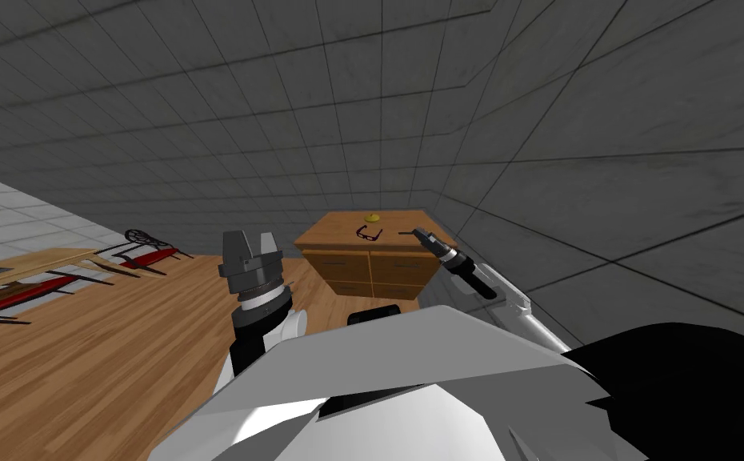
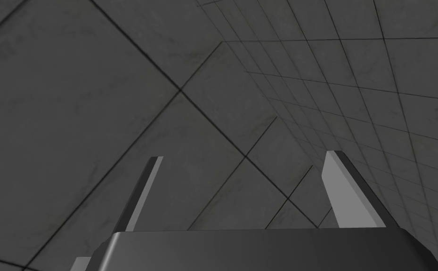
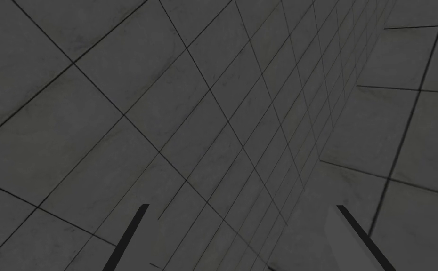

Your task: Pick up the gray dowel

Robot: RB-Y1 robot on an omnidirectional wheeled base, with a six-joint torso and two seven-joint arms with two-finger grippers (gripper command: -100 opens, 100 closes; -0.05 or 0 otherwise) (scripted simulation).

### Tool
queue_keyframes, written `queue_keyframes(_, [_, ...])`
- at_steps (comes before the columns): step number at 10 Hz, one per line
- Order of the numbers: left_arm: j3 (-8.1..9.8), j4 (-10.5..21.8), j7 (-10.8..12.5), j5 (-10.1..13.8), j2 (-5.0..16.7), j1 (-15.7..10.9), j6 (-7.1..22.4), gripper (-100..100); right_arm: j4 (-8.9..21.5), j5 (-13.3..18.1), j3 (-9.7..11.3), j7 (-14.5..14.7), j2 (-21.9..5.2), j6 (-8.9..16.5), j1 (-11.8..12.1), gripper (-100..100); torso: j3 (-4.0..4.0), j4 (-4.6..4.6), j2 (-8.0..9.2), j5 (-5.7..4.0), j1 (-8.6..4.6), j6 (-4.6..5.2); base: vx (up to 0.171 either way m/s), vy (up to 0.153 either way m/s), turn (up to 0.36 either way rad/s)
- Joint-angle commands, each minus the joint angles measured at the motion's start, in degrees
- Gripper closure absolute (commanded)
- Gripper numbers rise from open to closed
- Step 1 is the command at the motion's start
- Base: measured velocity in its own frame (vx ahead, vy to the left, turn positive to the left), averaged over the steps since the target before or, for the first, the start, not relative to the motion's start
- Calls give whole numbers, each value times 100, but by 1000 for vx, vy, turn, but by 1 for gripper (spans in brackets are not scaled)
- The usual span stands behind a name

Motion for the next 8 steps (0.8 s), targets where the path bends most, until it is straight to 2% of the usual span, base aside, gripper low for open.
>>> queue_keyframes(1, [0,0,0,0,0,0,0,0,88,106,-15,-67,-251,-89,-28,-100,0,0,0,0,0,0,-9,22,53])
queue_keyframes(2, [0,0,0,0,0,0,0,0,235,332,-18,-177,-443,-239,-53,-100,0,0,0,0,-2,2,-13,25,89])
queue_keyframes(3, [0,0,0,0,0,0,0,0,235,332,-18,-177,-595,-239,-53,-100,0,0,0,0,-2,0,-6,20,61])
queue_keyframes(4, [0,0,0,0,0,0,0,0,388,563,-10,-291,-781,-389,-78,-100,-1,0,-1,-1,-3,2,2,25,133])
queue_keyframes(5, [0,0,0,0,0,0,0,0,388,563,-10,-291,-949,-389,-78,-100,-3,-1,-5,0,-1,-1,5,18,51])
queue_keyframes(6, [0,0,0,0,0,1,0,0,547,797,10,-409,-1122,-541,-103,-100,-3,-1,-6,-1,-4,2,5,26,122])
queue_keyframes(7, [0,0,0,0,0,0,0,0,547,797,10,-409,-1300,-541,-103,-100,-4,-2,-7,-1,-1,-1,5,20,65])
queue_keyframes(8, [0,0,0,0,0,1,0,0,708,1033,41,-531,-1480,-694,-130,-100,-4,-1,-7,0,-3,2,8,21,110])
